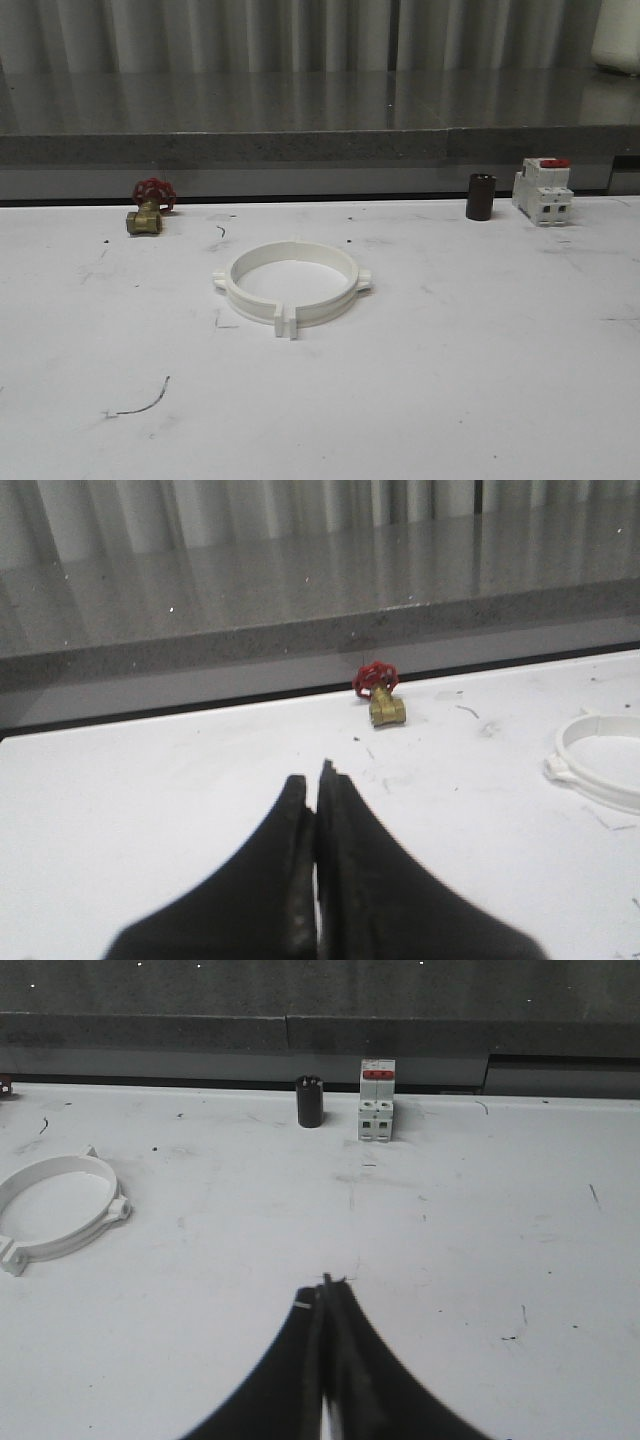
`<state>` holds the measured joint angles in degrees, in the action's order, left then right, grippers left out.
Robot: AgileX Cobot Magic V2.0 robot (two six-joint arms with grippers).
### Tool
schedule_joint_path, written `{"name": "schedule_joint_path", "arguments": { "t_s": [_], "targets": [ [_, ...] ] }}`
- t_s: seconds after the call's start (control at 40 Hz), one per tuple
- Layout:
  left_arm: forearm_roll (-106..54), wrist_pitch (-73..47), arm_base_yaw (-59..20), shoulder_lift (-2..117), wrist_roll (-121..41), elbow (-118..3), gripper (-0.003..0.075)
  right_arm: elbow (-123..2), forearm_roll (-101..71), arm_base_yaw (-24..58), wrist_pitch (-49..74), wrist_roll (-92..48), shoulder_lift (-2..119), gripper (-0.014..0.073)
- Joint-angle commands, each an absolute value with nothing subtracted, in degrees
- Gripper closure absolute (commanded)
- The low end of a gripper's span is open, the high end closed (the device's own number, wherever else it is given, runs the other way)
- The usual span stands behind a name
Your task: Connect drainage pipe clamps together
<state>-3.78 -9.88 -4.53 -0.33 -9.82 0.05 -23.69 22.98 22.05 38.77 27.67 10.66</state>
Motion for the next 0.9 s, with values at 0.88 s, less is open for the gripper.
{"name": "schedule_joint_path", "arguments": {
  "t_s": [0.88],
  "targets": [
    [-3.4,-6.9,-3.9,-1.5,-9.0,0.5,0.0741,-25.0,24.8,21.8,34.6,27.2,11.2,0.0665]
  ]
}}
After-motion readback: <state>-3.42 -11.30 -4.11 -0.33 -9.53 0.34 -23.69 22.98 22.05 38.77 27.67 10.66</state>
